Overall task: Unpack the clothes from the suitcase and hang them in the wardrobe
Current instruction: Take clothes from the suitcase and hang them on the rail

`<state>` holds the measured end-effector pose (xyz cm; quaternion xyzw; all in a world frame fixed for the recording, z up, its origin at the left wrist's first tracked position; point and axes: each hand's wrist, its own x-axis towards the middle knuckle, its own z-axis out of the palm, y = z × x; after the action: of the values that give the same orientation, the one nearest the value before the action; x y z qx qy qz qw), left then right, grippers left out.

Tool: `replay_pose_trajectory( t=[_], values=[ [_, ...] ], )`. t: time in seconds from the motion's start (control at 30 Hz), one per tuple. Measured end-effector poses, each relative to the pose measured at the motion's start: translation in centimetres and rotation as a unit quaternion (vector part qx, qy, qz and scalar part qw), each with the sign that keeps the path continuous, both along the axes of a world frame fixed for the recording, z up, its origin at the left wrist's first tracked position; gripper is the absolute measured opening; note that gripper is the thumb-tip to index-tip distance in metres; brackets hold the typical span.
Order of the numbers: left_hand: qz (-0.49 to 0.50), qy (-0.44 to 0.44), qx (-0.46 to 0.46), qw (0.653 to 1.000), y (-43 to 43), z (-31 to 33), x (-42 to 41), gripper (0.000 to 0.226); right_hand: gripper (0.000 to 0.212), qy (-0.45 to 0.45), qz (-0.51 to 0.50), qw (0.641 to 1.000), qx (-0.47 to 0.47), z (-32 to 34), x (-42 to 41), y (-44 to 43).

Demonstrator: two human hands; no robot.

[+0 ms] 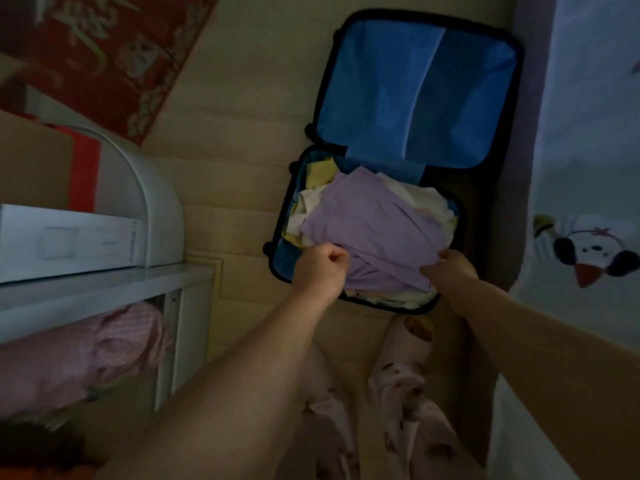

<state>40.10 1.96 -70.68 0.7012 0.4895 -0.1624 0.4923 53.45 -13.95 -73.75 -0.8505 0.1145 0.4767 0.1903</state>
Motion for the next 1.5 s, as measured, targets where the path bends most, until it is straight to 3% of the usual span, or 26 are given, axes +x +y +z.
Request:
replay_pose_trajectory(
  t=[0.3,0.4,0.5,0.63,0.8,1.0,1.1,1.37,1.5],
  values=[
    [-0.032,0.039,-0.014,0.999,-0.1,-5.7,-2.1,0.015,0.058,0.030,-0.146,0.989,0.026,-7.8,-0.7,-0.6],
    [-0.028,0.039,-0.014,0.999,0.2,-6.0,-2.2,0.015,0.047,0.042,-0.236,0.969,0.059,-8.1,-0.7,-0.5],
    [-0.020,0.036,-0.012,0.999,0.5,-5.8,-1.9,0.018,0.030,0.071,-0.245,0.962,0.097,-7.4,-0.8,0.9],
    [-0.010,0.036,-0.009,0.999,0.7,-4.1,-1.6,0.017,0.057,0.029,-0.200,0.975,0.088,-6.2,-1.4,2.5],
    [-0.021,0.065,-0.001,0.998,1.3,0.5,-2.2,0.017,0.062,-0.051,-0.098,0.987,0.114,-0.3,-3.1,3.6],
    [-0.016,0.066,0.014,0.998,3.3,8.3,-2.6,0.018,0.042,-0.065,0.024,0.989,0.133,8.7,-2.0,6.3],
    [-0.016,0.062,0.024,0.998,4.4,13.1,-2.2,0.019,0.029,-0.061,0.011,0.989,0.134,14.1,-0.8,8.0],
    [-0.013,0.019,0.032,0.999,5.9,26.5,-1.9,0.012,0.050,-0.064,-0.028,0.975,0.209,28.7,0.5,11.9],
    [-0.039,0.009,0.045,0.998,6.6,33.3,-2.0,0.033,0.043,-0.038,-0.092,0.957,0.272,37.2,-0.2,14.0]
  ],
)
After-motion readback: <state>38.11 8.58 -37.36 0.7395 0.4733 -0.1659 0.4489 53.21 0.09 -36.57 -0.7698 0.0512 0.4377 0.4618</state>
